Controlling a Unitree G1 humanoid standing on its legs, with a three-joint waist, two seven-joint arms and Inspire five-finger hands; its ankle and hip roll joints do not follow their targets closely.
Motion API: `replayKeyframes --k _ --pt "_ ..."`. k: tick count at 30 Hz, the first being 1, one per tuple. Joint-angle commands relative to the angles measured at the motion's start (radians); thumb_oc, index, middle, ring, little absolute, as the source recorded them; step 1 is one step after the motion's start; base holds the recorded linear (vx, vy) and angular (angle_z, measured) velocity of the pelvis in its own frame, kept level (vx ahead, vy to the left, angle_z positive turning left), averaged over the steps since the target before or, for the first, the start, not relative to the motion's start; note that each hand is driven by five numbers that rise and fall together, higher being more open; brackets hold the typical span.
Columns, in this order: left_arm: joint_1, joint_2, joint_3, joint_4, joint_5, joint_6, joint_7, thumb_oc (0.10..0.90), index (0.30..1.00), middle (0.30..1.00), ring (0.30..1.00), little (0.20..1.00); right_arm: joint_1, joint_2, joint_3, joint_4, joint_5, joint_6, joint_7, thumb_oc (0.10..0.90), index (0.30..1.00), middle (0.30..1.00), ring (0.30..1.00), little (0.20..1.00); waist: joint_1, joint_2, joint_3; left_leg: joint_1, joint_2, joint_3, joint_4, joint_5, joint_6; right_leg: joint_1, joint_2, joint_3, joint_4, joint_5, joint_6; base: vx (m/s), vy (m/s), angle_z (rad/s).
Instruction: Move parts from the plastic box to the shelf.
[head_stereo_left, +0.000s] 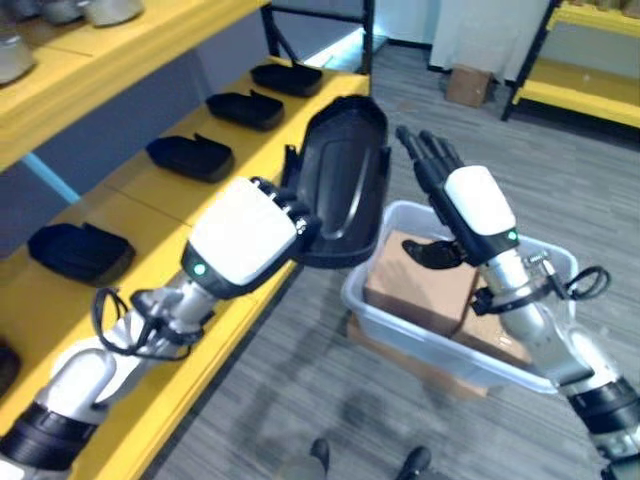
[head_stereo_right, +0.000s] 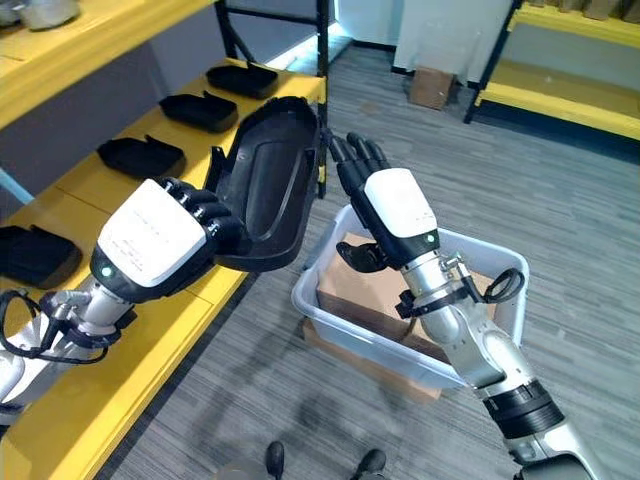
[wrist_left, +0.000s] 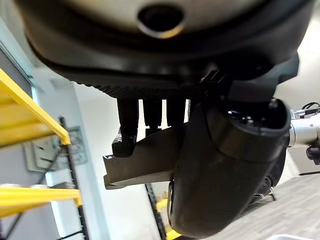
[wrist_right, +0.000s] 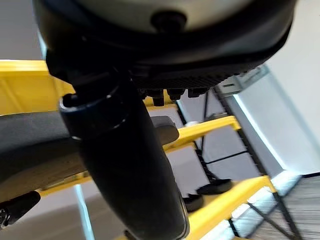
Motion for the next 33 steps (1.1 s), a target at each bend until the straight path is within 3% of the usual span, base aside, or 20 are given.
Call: replayKeyframes --k 1,5,8,9,10,12,14,15,16,17,19,20,25,33 --pt "-0.036 0.067 0.123 -0.052 -0.013 0.065 0.137 0.4 0.3 0.3 0.3 0.3 -0.128 0.043 0.032 -0.016 -0.001 -0.023 -0.068 0.9 1.0 1.0 1.0 1.0 -0.019 -0.037 -0.101 0.036 -0.056 0.007 -0.049 -0.076 0.028 0.019 -0.07 0.093 -0.02 0.074 0.113 -0.08 0.25 0.23" --pt "-0.001 0.079 0.169 -0.049 0.003 0.086 0.152 0.4 0.3 0.3 0.3 0.3 -0.134 0.083 0.044 -0.014 -0.027 -0.012 -0.065 0.9 1.0 1.0 1.0 1.0 -0.009 -0.047 -0.094 0.032 -0.1 0.009 -0.049 -0.088 0.053 -0.005 -0.121 0.106 -0.001 0.128 0.138 -0.06 0.218 0.12" --pt "0.017 0.085 0.196 -0.052 0.006 0.094 0.156 0.4 0.3 0.3 0.3 0.3 -0.142 0.098 0.059 -0.007 -0.037 -0.007 -0.062 0.9 1.0 1.0 1.0 1.0 -0.002 -0.048 -0.091 0.037 -0.111 0.013 -0.049 -0.096 0.062 -0.018 -0.141 0.114 0.025 0.131 0.147 -0.02 0.125 0.03" --pt "0.025 0.087 0.207 -0.051 0.009 0.099 0.157 0.4 0.3 0.3 0.3 0.3 -0.142 0.101 0.062 -0.005 -0.037 -0.006 -0.06 0.9 1.0 1.0 1.0 1.0 0.0 -0.05 -0.088 0.039 -0.116 0.012 -0.049 -0.098 0.066 -0.025 -0.146 0.129 0.037 0.136 0.148 -0.03 0.076 -0.03" --pt "0.029 0.093 0.218 -0.044 0.008 0.109 0.161 0.4 0.3 0.3 0.3 0.3 -0.144 0.102 0.066 -0.002 -0.041 -0.003 -0.059 0.9 1.0 1.0 1.0 1.0 -0.009 -0.058 -0.076 0.031 -0.114 0.001 -0.049 -0.086 0.071 -0.047 -0.128 0.202 0.06 0.151 0.142 -0.05 0.072 0.03" --pt "0.028 0.093 0.22 -0.028 0.002 0.115 0.165 0.4 0.3 0.3 0.3 0.3 -0.147 0.1 0.069 -0.005 -0.045 -0.005 -0.059 0.9 1.0 1.0 1.0 1.0 -0.021 -0.054 -0.066 0.03 -0.1 -0.011 -0.049 -0.08 0.078 -0.077 -0.07 0.31 0.108 0.096 0.121 -0.06 0.04 0.25" --pt "0.03 0.086 0.219 -0.017 -0.002 0.113 0.166 0.4 0.3 0.3 0.3 0.3 -0.142 0.092 0.066 -0.006 -0.039 -0.011 -0.056 0.9 1.0 1.0 1.0 1.0 -0.029 -0.054 -0.063 0.023 -0.096 -0.02 -0.049 -0.067 0.084 -0.097 0.034 0.409 0.17 -0.006 0.087 -0.03 0.02 0.2" --pt "0.033 0.079 0.213 -0.001 -0.007 0.112 0.164 0.4 0.3 0.3 0.3 0.3 -0.117 0.08 0.052 -0.011 -0.024 -0.021 -0.053 0.9 1.0 1.0 1.0 1.0 -0.048 -0.061 -0.067 0.008 -0.098 -0.04 -0.049 -0.047 0.09 -0.1 0.151 0.495 0.219 -0.087 0.055 0.0 -0.011 0.12" --pt "0.033 0.078 0.212 0.0 -0.007 0.111 0.164 0.4 0.3 0.3 0.3 0.3 -0.114 0.08 0.051 -0.012 -0.023 -0.022 -0.052 0.9 1.0 1.0 1.0 1.0 -0.046 -0.061 -0.069 0.008 -0.097 -0.039 -0.049 -0.049 0.088 -0.102 0.152 0.497 0.223 -0.092 0.053 -0.02 -0.024 0.26" --pt "0.038 0.081 0.204 0.01 -0.004 0.111 0.157 0.4 0.3 0.3 0.3 0.3 -0.093 0.066 0.045 -0.016 -0.014 -0.036 -0.054 0.9 1.0 1.0 1.0 1.0 -0.06 -0.066 -0.074 -0.006 -0.105 -0.066 -0.049 -0.029 0.09 -0.109 0.24 0.567 0.245 -0.123 0.028 0.02 -0.015 0.35" --pt "0.04 0.081 0.206 0.015 0.001 0.114 0.154 0.4 0.3 0.3 0.3 0.3 -0.084 0.058 0.042 -0.017 -0.011 -0.044 -0.057 0.9 1.0 1.0 1.0 1.0 -0.064 -0.07 -0.077 -0.013 -0.109 -0.078 -0.049 -0.025 0.089 -0.111 0.267 0.594 0.234 -0.133 0.016 -0.02 -0.063 0.24" --pt "0.057 0.065 0.208 0.022 -0.001 0.11 0.143 0.4 0.3 0.3 0.3 0.3 -0.07 0.054 0.033 -0.025 -0.004 -0.056 -0.056 0.9 1.0 1.0 1.0 1.0 -0.062 -0.081 -0.08 -0.029 -0.115 -0.092 -0.049 -0.009 0.082 -0.096 0.288 0.604 0.156 -0.124 -0.007 -0.04 -0.097 0.14" --pt "0.143 -0.022 0.266 0.023 -0.026 0.111 0.141 0.4 0.3 0.3 0.3 0.3 -0.031 0.037 -0.014 -0.047 0.029 -0.065 -0.059 0.9 1.0 1.0 1.0 1.0 -0.056 -0.076 -0.089 -0.055 -0.099 -0.096 -0.049 0.016 0.053 -0.024 0.286 0.552 -0.03 -0.077 -0.008 -0.01 -0.132 0.34" --pt "0.27 -0.125 0.316 0.021 -0.049 0.108 0.115 0.4 0.3 0.3 0.3 0.3 0.076 0.015 -0.11 -0.079 0.056 -0.07 -0.06 0.9 1.0 1.0 1.0 1.0 -0.049 -0.052 -0.079 -0.072 -0.103 -0.173 -0.049 0.049 0.022 0.042 0.267 0.44 -0.108 -0.07 -0.022 0.0 -0.064 0.45"
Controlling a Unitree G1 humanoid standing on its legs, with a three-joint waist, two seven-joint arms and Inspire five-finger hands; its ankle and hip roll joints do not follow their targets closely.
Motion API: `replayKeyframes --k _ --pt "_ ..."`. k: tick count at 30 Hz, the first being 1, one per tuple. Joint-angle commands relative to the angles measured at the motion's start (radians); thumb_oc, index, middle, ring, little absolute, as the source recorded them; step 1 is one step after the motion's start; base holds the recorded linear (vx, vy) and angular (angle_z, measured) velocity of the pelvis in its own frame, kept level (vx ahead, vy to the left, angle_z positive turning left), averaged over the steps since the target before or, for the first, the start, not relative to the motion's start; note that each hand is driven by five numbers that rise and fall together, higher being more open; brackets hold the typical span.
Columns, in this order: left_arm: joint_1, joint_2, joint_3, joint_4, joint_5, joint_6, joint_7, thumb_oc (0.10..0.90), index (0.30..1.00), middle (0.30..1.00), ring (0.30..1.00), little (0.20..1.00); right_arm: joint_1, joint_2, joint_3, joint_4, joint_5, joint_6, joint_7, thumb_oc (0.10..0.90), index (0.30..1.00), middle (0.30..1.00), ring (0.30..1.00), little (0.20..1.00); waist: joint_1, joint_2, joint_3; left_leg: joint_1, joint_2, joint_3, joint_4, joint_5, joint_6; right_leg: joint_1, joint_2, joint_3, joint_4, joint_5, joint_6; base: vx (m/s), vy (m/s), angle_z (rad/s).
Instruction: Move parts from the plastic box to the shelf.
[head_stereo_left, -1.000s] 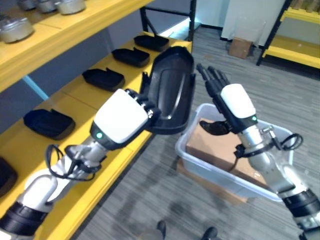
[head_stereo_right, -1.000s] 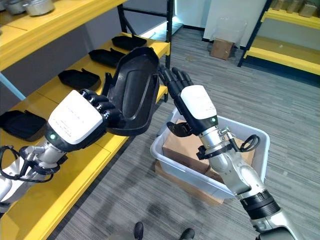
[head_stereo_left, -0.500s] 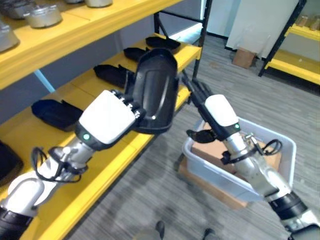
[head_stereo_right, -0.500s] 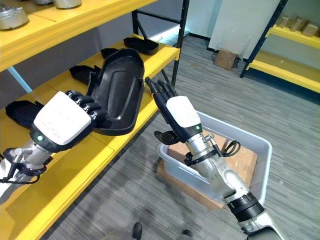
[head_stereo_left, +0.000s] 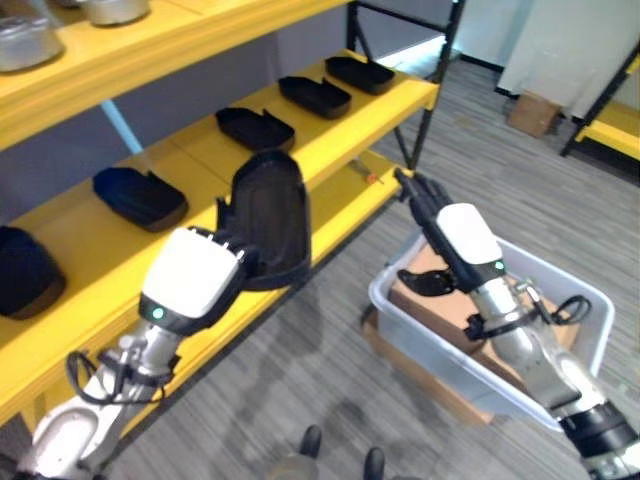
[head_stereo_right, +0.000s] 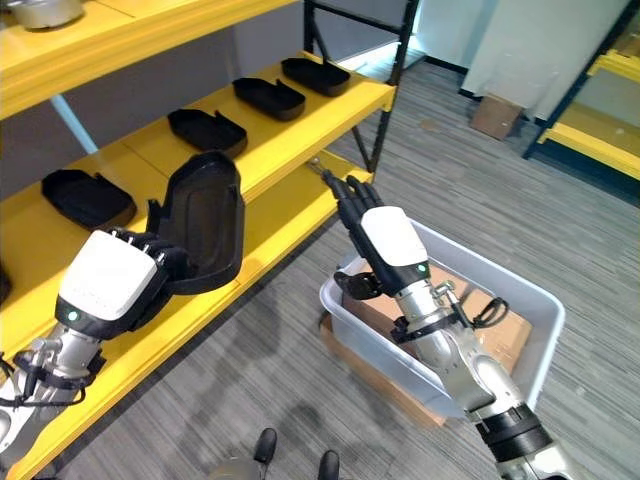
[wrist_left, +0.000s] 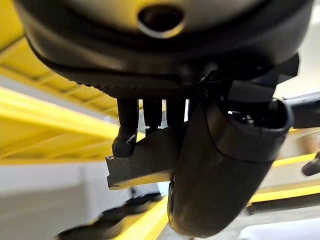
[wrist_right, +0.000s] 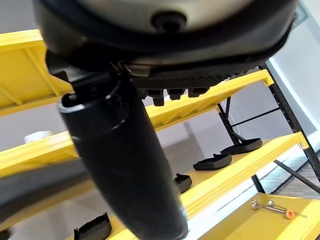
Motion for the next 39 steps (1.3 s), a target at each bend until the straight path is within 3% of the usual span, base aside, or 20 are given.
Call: replayKeyframes --k 1,7,8,10,13,14,15,16,18,21,26,39 --pt "-0.09 0.012 0.128 -0.056 -0.084 0.039 0.08 0.4 0.3 0.3 0.3 0.3 -0.082 -0.031 -0.049 -0.106 0.05 -0.05 -0.066 0.9 1.0 1.0 1.0 1.0 -0.015 -0.033 -0.07 0.029 -0.102 0.063 -0.023 -0.062 0.048 -0.041 -0.009 0.015 0.05 -0.013 0.042 0.01 -0.026 0.67" --pt "-0.061 0.002 0.159 -0.06 -0.077 0.045 0.085 0.4 0.3 0.3 0.3 0.3 -0.069 -0.045 -0.064 -0.121 0.044 -0.058 -0.069 0.9 1.0 1.0 1.0 1.0 0.002 -0.026 -0.047 0.017 -0.113 0.021 -0.001 -0.051 0.047 -0.037 -0.015 -0.028 0.062 -0.026 0.035 -0.04 -0.021 0.35" --pt "-0.084 0.009 0.152 -0.068 -0.076 0.048 0.09 0.4 0.3 0.3 0.3 0.3 -0.069 -0.063 -0.079 -0.122 0.042 -0.059 -0.078 0.9 1.0 1.0 1.0 1.0 0.005 -0.024 -0.007 -0.032 -0.116 0.051 0.072 -0.056 0.028 -0.05 -0.04 -0.068 0.09 -0.031 0.032 -0.18 0.038 0.44" --pt "-0.126 0.012 0.148 -0.076 -0.086 0.047 0.096 0.4 0.3 0.3 0.3 0.3 -0.065 -0.084 -0.097 -0.119 0.049 -0.053 -0.08 0.9 1.0 1.0 1.0 1.0 -0.033 -0.032 0.006 -0.058 -0.062 0.193 0.138 -0.1 0.02 -0.076 -0.079 -0.119 0.117 -0.029 0.044 -0.21 0.076 1.14" --pt "-0.159 0.013 0.139 -0.081 -0.109 0.036 0.092 0.4 0.3 0.3 0.3 0.3 -0.054 -0.072 -0.1 -0.114 0.047 -0.044 -0.084 0.9 1.0 1.0 1.0 1.0 -0.039 -0.049 -0.002 -0.05 -0.007 0.235 0.188 -0.148 0.01 -0.09 -0.099 -0.133 0.113 -0.016 0.039 -0.09 0.068 1.49" --pt "-0.172 0.005 0.143 -0.083 -0.123 0.037 0.099 0.4 0.3 0.3 0.3 0.3 -0.037 -0.066 -0.109 -0.111 0.051 -0.041 -0.086 0.9 1.0 1.0 1.0 1.0 -0.043 -0.065 -0.009 -0.029 0.056 0.239 0.203 -0.156 -0.002 -0.081 -0.117 -0.145 0.115 -0.023 0.04 -0.05 0.101 0.43" --pt "-0.176 0.005 0.143 -0.08 -0.135 0.033 0.095 0.4 0.3 0.3 0.3 0.3 -0.024 -0.063 -0.118 -0.111 0.057 -0.04 -0.082 0.9 1.0 1.0 1.0 1.0 -0.05 -0.067 -0.011 -0.019 0.085 0.241 0.191 -0.139 -0.008 -0.08 -0.122 -0.156 0.118 -0.025 0.035 -0.01 0.219 0.75" --pt "-0.184 0.006 0.144 -0.075 -0.144 0.032 0.101 0.4 0.3 0.3 0.3 0.3 -0.012 -0.063 -0.125 -0.105 0.063 -0.036 -0.085 0.9 1.0 1.0 1.0 1.0 -0.061 -0.066 -0.022 0.001 0.17 0.264 0.164 -0.101 -0.028 -0.079 -0.138 -0.175 0.127 -0.034 0.039 0.01 0.189 1.01" --pt "-0.196 0.012 0.145 -0.065 -0.153 0.035 0.095 0.4 0.3 0.3 0.3 0.3 0.006 -0.059 -0.141 -0.098 0.062 -0.03 -0.092 0.9 1.0 1.0 1.0 1.0 -0.07 -0.044 -0.041 0.037 0.23 0.275 0.073 -0.039 -0.063 -0.076 -0.141 -0.2 0.145 -0.047 0.045 0.06 0.263 0.95" --pt "-0.206 0.014 0.13 -0.057 -0.154 0.036 0.091 0.4 0.3 0.3 0.3 0.3 0.032 -0.043 -0.16 -0.092 0.048 -0.021 -0.101 0.9 1.0 1.0 1.0 1.0 -0.07 -0.03 -0.062 0.084 0.195 0.276 -0.016 -0.044 -0.073 -0.062 -0.162 -0.218 0.148 -0.025 0.067 0.09 0.309 0.17" --pt "-0.193 0.017 0.155 -0.049 -0.156 0.049 0.103 0.4 0.3 0.3 0.3 0.3 0.032 -0.01 -0.154 -0.086 0.037 -0.015 -0.107 0.9 1.0 1.0 1.0 1.0 -0.058 -0.046 -0.066 0.093 0.138 0.273 -0.008 -0.085 -0.047 -0.052 -0.202 -0.211 0.127 0.014 0.1 0.04 0.195 0.25" --pt "-0.156 0.063 0.21 -0.041 -0.106 0.083 0.119 0.4 0.3 0.3 0.3 0.3 -0.066 0.064 -0.073 -0.056 -0.011 0.023 -0.079 0.9 1.0 1.0 1.0 1.0 -0.01 -0.08 -0.077 0.118 -0.037 0.284 0.001 -0.191 0.072 -0.07 -0.351 -0.147 0.133 0.142 0.192 0.03 0.221 -0.02"
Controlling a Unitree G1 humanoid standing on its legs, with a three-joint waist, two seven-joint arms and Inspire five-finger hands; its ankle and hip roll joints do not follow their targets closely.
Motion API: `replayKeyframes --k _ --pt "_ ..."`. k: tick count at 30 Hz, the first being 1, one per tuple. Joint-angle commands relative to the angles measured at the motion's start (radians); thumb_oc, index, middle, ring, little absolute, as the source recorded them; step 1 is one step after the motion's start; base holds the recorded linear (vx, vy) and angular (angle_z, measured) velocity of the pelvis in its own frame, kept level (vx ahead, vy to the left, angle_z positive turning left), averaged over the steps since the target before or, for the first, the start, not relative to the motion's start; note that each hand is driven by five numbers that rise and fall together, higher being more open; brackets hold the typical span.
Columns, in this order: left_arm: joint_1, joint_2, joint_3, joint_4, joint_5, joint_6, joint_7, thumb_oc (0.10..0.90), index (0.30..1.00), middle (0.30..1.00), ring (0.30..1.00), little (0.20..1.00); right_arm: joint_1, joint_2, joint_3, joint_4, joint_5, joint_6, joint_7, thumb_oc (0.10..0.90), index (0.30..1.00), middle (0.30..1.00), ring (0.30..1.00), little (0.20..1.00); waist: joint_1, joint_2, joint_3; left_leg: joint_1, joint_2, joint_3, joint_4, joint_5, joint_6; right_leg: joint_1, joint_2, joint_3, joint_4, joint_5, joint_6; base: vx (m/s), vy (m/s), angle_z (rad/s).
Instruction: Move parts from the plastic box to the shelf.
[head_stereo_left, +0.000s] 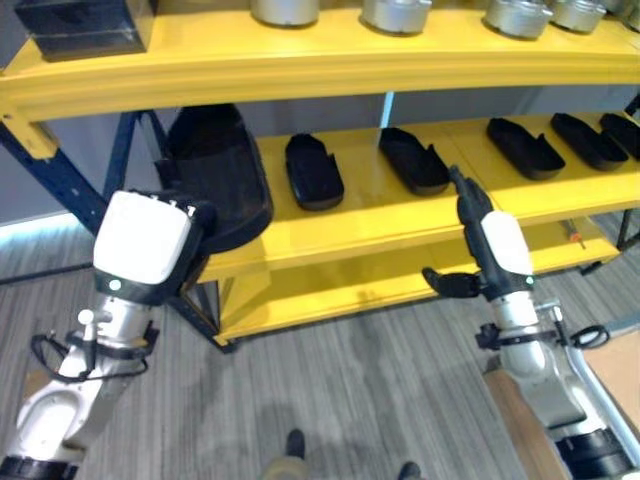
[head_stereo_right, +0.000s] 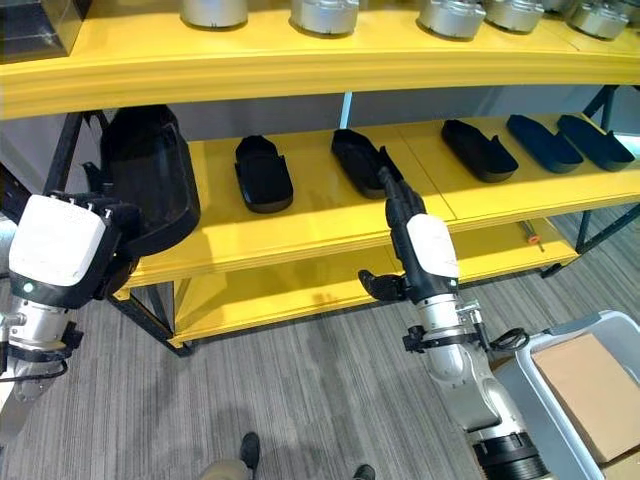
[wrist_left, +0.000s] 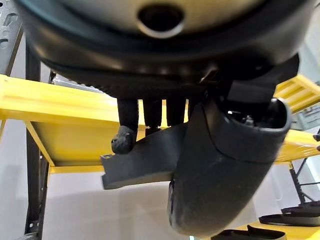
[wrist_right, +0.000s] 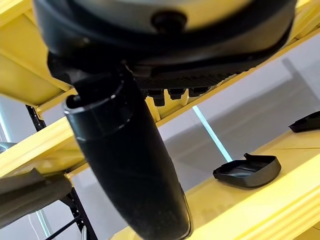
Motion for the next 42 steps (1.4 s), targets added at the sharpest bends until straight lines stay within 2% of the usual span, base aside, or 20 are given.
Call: replayKeyframes --k 1,3,6,7,8,9,10,11,14,15,19,21,22,24,28,33,36,39,40,42 --pt "-0.051 0.041 0.127 -0.077 0.0 0.025 0.114 0.4 0.3 0.3 0.3 0.3 -0.15 -0.054 0.011 -0.042 -0.037 -0.034 -0.041 0.9 1.0 1.0 1.0 1.0 -0.014 0.041 -0.085 0.053 -0.036 -0.026 0.012 -0.146 0.036 -0.044 -0.011 0.033 0.05 0.04 0.054 0.03 0.153 -0.15" --pt "-0.042 0.034 0.142 -0.078 0.014 0.035 0.114 0.4 0.3 0.3 0.3 0.3 -0.171 -0.043 0.03 -0.033 -0.046 -0.03 -0.035 0.9 1.0 1.0 1.0 1.0 -0.001 0.044 -0.083 0.064 -0.066 -0.029 0.025 -0.168 0.058 -0.061 -0.038 0.068 0.087 0.066 0.054 0.05 0.248 -0.16" --pt "-0.059 0.037 0.132 -0.073 0.012 0.036 0.107 0.4 0.3 0.3 0.3 0.3 -0.175 -0.033 0.039 -0.026 -0.049 -0.029 -0.032 0.9 1.0 1.0 1.0 1.0 -0.001 0.049 -0.074 0.077 -0.083 -0.037 0.037 -0.183 0.083 -0.089 -0.063 0.084 0.196 0.086 0.044 0.04 0.211 -0.16" --pt "-0.069 0.044 0.125 -0.072 0.011 0.037 0.103 0.4 0.3 0.3 0.3 0.3 -0.175 -0.032 0.041 -0.026 -0.052 -0.028 -0.031 0.9 1.0 1.0 1.0 1.0 -0.009 0.053 -0.069 0.082 -0.081 -0.042 0.041 -0.185 0.09 -0.103 -0.056 0.092 0.239 0.087 0.036 0.06 0.176 -0.07" --pt "-0.096 0.055 0.104 -0.065 0.011 0.039 0.095 0.4 0.3 0.3 0.3 0.3 -0.168 -0.031 0.044 -0.028 -0.055 -0.032 -0.026 0.9 1.0 1.0 1.0 1.0 -0.03 0.058 -0.055 0.097 -0.075 -0.051 0.047 -0.198 0.095 -0.157 -0.015 0.133 0.314 0.055 0.03 0.06 0.13 0.0" --pt "-0.113 0.065 0.089 -0.056 0.011 0.038 0.09 0.4 0.3 0.3 0.3 0.3 -0.166 -0.037 0.044 -0.03 -0.056 -0.034 -0.021 0.9 1.0 1.0 1.0 1.0 -0.048 0.061 -0.046 0.102 -0.073 -0.055 0.049 -0.197 0.096 -0.201 0.034 0.164 0.323 0.031 0.019 0.06 0.087 0.03" --pt "-0.125 0.064 0.076 -0.051 0.01 0.035 0.087 0.4 0.3 0.3 0.3 0.3 -0.164 -0.041 0.043 -0.03 -0.054 -0.038 -0.018 0.9 1.0 1.0 1.0 1.0 -0.062 0.06 -0.038 0.103 -0.074 -0.057 0.051 -0.19 0.094 -0.244 0.072 0.183 0.303 0.023 0.008 0.07 0.025 0.07" --pt "-0.133 0.064 0.067 -0.048 0.009 0.032 0.084 0.4 0.3 0.3 0.3 0.3 -0.162 -0.046 0.04 -0.031 -0.052 -0.04 -0.019 0.9 1.0 1.0 1.0 1.0 -0.065 0.062 -0.036 0.107 -0.074 -0.053 0.05 -0.195 0.09 -0.267 0.087 0.185 0.28 0.022 0.005 0.13 -0.007 0.12" --pt "-0.138 0.06 0.054 -0.045 0.018 0.031 0.083 0.4 0.3 0.3 0.3 0.3 -0.15 -0.051 0.028 -0.033 -0.048 -0.043 -0.025 0.9 1.0 1.0 1.0 1.0 -0.078 0.064 -0.034 0.124 -0.075 -0.057 0.04 -0.207 0.082 -0.284 0.104 0.176 0.181 0.052 0.013 0.15 -0.044 0.19" --pt "-0.155 0.05 0.027 -0.037 0.017 0.03 0.084 0.4 0.3 0.3 0.3 0.3 -0.154 -0.053 0.032 -0.032 -0.047 -0.045 -0.031 0.9 1.0 1.0 1.0 1.0 -0.107 0.06 -0.023 0.14 -0.075 -0.074 0.042 -0.213 0.073 -0.325 0.145 0.221 0.093 0.097 0.027 0.21 -0.075 0.23" --pt "-0.175 0.047 -0.011 -0.028 0.033 0.029 0.09 0.4 0.3 0.3 0.3 0.3 -0.146 -0.062 0.022 -0.048 -0.045 -0.051 -0.04 0.9 1.0 1.0 1.0 1.0 -0.132 0.053 -0.028 0.168 -0.069 -0.086 0.043 -0.239 0.053 -0.323 0.187 0.272 -0.044 0.145 0.043 0.23 -0.105 0.26" --pt "-0.167 0.042 -0.01 -0.028 0.039 0.028 0.088 0.4 0.3 0.3 0.3 0.3 -0.123 -0.067 0.006 -0.052 -0.044 -0.053 -0.041 0.9 1.0 1.0 1.0 1.0 -0.131 0.049 -0.043 0.178 -0.066 -0.092 0.035 -0.247 0.047 -0.293 0.189 0.27 -0.074 0.133 0.041 0.12 -0.086 0.3" --pt "-0.166 0.04 -0.016 -0.032 0.053 0.025 0.086 0.4 0.3 0.3 0.3 0.3 -0.12 -0.07 0.002 -0.051 -0.042 -0.055 -0.04 0.9 1.0 1.0 1.0 1.0 -0.134 0.043 -0.05 0.181 -0.069 -0.089 0.032 -0.243 0.044 -0.285 0.188 0.272 -0.07 0.153 0.037 0.16 -0.109 0.42" --pt "-0.169 0.033 -0.034 -0.036 0.054 0.017 0.078 0.4 0.3 0.3 0.3 0.3 -0.109 -0.08 -0.013 -0.061 -0.029 -0.062 -0.039 0.9 1.0 1.0 1.0 1.0 -0.142 0.048 -0.074 0.192 -0.043 -0.106 0.029 -0.243 0.033 -0.279 0.207 0.264 -0.039 0.14 0.024 0.23 -0.176 0.44" --pt "-0.156 0.021 -0.032 -0.045 0.027 0.003 0.073 0.4 0.3 0.3 0.3 0.3 -0.089 -0.092 -0.04 -0.068 -0.01 -0.067 -0.046 0.9 1.0 1.0 1.0 1.0 -0.147 0.072 -0.09 0.218 0.013 -0.133 0.026 -0.25 0.017 -0.272 0.226 0.213 0.022 0.077 0.005 0.22 -0.162 0.42" --pt "-0.163 -0.004 -0.052 -0.047 -0.007 -0.003 0.061 0.4 0.3 0.3 0.3 0.3 -0.059 -0.098 -0.071 -0.079 0.012 -0.074 -0.053 0.9 1.0 1.0 1.0 1.0 -0.155 0.077 -0.083 0.232 0.072 -0.162 0.002 -0.227 -0.014 -0.291 0.24 0.18 0.113 0.002 -0.015 0.15 -0.146 0.19" --pt "-0.166 -0.021 -0.057 -0.055 -0.017 -0.008 0.057 0.4 0.3 0.3 0.3 0.3 -0.041 -0.102 -0.087 -0.084 0.018 -0.077 -0.054 0.9 1.0 1.0 1.0 1.0 -0.157 0.077 -0.079 0.222 0.094 -0.168 0.028 -0.232 -0.026 -0.295 0.24 0.158 0.147 -0.03 -0.025 0.13 -0.138 0.33" --pt "-0.163 -0.032 -0.06 -0.052 -0.019 -0.01 0.053 0.4 0.3 0.3 0.3 0.3 -0.033 -0.106 -0.091 -0.081 0.021 -0.082 -0.06 0.9 1.0 1.0 1.0 1.0 -0.156 0.074 -0.078 0.194 0.104 -0.165 0.094 -0.218 -0.04 -0.27 0.253 0.156 0.136 -0.047 -0.04 0.09 -0.092 0.3" --pt "-0.152 -0.038 -0.053 -0.058 -0.019 -0.013 0.05 0.4 0.3 0.3 0.3 0.3 -0.028 -0.111 -0.093 -0.086 0.026 -0.087 -0.059 0.9 1.0 1.0 1.0 1.0 -0.144 0.068 -0.073 0.151 0.102 -0.155 0.195 -0.17 -0.063 -0.23 0.265 0.151 0.115 -0.059 -0.053 0.13 -0.152 0.23" --pt "-0.147 -0.041 -0.05 -0.07 -0.025 -0.02 0.044 0.4 0.3 0.3 0.3 0.3 -0.031 -0.118 -0.092 -0.094 0.033 -0.093 -0.059 0.9 1.0 1.0 1.0 1.0 -0.119 0.046 -0.044 0.067 0.06 -0.18 0.336 -0.122 -0.074 -0.19 0.262 0.154 0.079 -0.049 -0.075 0.02 -0.113 0.19"
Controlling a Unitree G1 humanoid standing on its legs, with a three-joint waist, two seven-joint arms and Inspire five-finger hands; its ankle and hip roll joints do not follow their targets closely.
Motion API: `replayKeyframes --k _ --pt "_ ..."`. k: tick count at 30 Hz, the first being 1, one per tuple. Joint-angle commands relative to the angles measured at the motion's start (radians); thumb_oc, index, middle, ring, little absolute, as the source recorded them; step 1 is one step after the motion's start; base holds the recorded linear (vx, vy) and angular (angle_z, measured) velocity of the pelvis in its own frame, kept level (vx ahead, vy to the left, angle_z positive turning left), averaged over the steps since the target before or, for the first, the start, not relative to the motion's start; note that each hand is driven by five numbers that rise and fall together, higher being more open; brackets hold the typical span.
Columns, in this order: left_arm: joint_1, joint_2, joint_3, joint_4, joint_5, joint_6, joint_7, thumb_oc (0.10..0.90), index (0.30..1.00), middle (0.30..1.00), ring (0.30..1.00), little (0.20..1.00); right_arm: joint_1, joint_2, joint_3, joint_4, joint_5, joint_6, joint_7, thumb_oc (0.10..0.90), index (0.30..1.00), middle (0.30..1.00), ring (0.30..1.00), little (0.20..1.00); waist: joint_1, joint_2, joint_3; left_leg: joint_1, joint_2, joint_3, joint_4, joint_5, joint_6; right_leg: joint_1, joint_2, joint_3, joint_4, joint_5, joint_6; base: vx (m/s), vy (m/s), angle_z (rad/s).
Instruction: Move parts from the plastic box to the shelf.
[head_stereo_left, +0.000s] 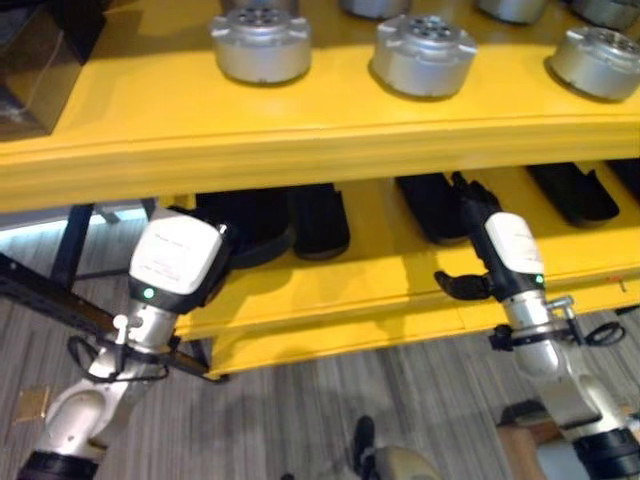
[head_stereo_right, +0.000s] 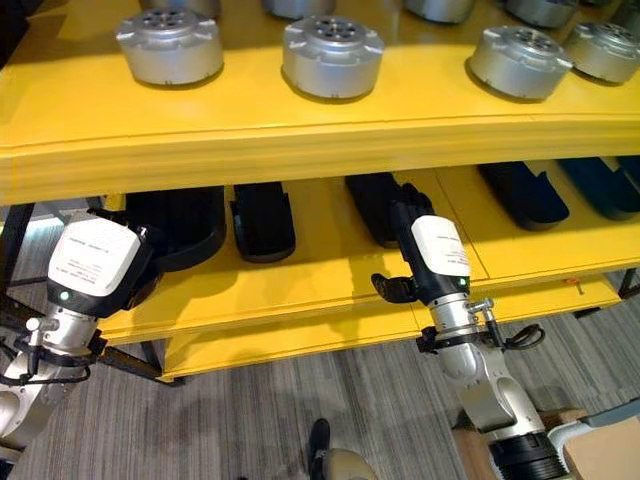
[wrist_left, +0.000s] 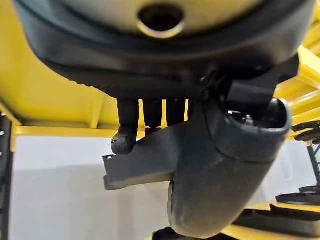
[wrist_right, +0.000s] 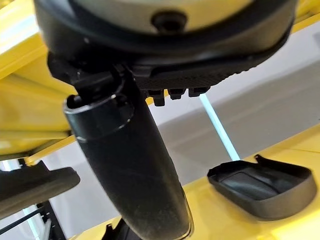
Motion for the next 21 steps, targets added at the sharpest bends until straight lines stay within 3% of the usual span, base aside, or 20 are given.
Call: replayKeyframes --k 1,3,5,7,8,9,10,12,17,21 --pt "-0.105 0.013 0.053 -0.11 -0.089 -0.002 0.067 0.4 0.3 0.3 0.3 0.3 -0.048 -0.044 -0.061 -0.102 0.057 -0.07 -0.078 0.9 1.0 1.0 1.0 1.0 0.03 -0.015 -0.039 -0.056 -0.048 0.017 0.252 0.039 0.038 0.009 -0.057 0.043 0.005 0.037 0.068 -0.02 -0.066 -0.02" --pt "-0.102 0.013 0.058 -0.112 -0.095 -0.003 0.069 0.4 0.3 0.3 0.3 0.3 -0.05 -0.049 -0.071 -0.104 0.063 -0.072 -0.082 0.9 1.0 1.0 1.0 1.0 0.044 -0.034 -0.02 -0.126 -0.059 0.006 0.315 0.061 0.033 0.036 -0.066 0.033 -0.023 0.033 0.061 0.01 -0.03 -0.06" --pt "-0.088 0.012 0.075 -0.113 -0.106 -0.005 0.069 0.4 0.3 0.3 0.3 0.3 -0.024 -0.052 -0.105 -0.096 0.069 -0.066 -0.1 0.9 1.0 1.0 1.0 1.0 0.038 -0.066 -0.021 -0.175 0.05 0.067 0.159 0.024 0.04 0.063 -0.102 0.02 -0.046 0.03 0.087 0.06 0.07 0.34" --pt "-0.089 0.013 0.081 -0.11 -0.126 -0.01 0.068 0.4 0.3 0.3 0.3 0.3 -0.003 -0.049 -0.127 -0.096 0.069 -0.059 -0.117 0.9 1.0 1.0 1.0 1.0 0.032 -0.062 -0.024 -0.203 0.128 0.115 0.032 0.122 0.018 0.081 -0.118 0.017 -0.05 0.028 0.1 0.08 0.121 0.83" --pt "-0.091 0.013 0.08 -0.11 -0.128 -0.01 0.068 0.4 0.3 0.3 0.3 0.3 -0.001 -0.049 -0.128 -0.097 0.069 -0.059 -0.117 0.9 1.0 1.0 1.0 1.0 0.034 -0.061 -0.026 -0.194 0.129 0.118 0.009 0.136 0.015 0.079 -0.116 0.017 -0.05 0.029 0.098 0.11 0.187 0.36" --pt "-0.099 0.021 0.08 -0.113 -0.145 -0.015 0.069 0.4 0.3 0.3 0.3 0.3 0.009 -0.036 -0.128 -0.1 0.087 -0.056 -0.114 0.9 1.0 1.0 1.0 1.0 0.034 -0.042 -0.03 -0.182 0.145 0.116 -0.026 0.152 0.003 0.087 -0.122 0.036 -0.044 0.014 0.11 0.07 0.209 -0.09" --pt "-0.098 0.021 0.085 -0.113 -0.143 -0.01 0.08 0.4 0.3 0.3 0.3 0.3 0.008 -0.028 -0.123 -0.106 0.081 -0.059 -0.117 0.9 1.0 1.0 1.0 1.0 0.038 -0.033 -0.033 -0.171 0.132 0.101 -0.033 0.14 0.004 0.082 -0.126 0.054 -0.044 0.022 0.115 0.08 0.315 -0.32" --pt "-0.113 0.021 0.081 -0.113 -0.143 -0.014 0.072 0.4 0.3 0.3 0.3 0.3 0.025 -0.028 -0.135 -0.121 0.054 -0.051 -0.113 0.9 1.0 1.0 1.0 1.0 0.022 -0.02 -0.037 -0.166 0.111 0.132 -0.027 0.12 -0.002 0.085 -0.151 0.062 -0.053 0.036 0.13 0.02 0.237 -0.64" --pt "-0.117 0.036 0.096 -0.125 -0.137 -0.009 0.087 0.4 0.3 0.3 0.3 0.3 0.018 0.011 -0.133 -0.124 0.056 -0.041 -0.123 0.9 1.0 1.0 1.0 1.0 0.019 -0.023 -0.038 -0.144 0.052 0.178 -0.007 0.076 0.024 0.088 -0.19 0.101 -0.084 0.075 0.147 0.03 0.163 -0.21" --pt "-0.123 0.036 0.081 -0.12 -0.127 -0.005 0.081 0.4 0.3 0.3 0.3 0.3 0.0 0.037 -0.105 -0.128 0.046 -0.035 -0.122 0.9 1.0 1.0 1.0 1.0 0.023 -0.036 -0.046 -0.108 0.042 0.222 -0.024 0.064 0.034 0.092 -0.201 0.121 -0.099 0.083 0.158 0.06 0.086 -0.31"
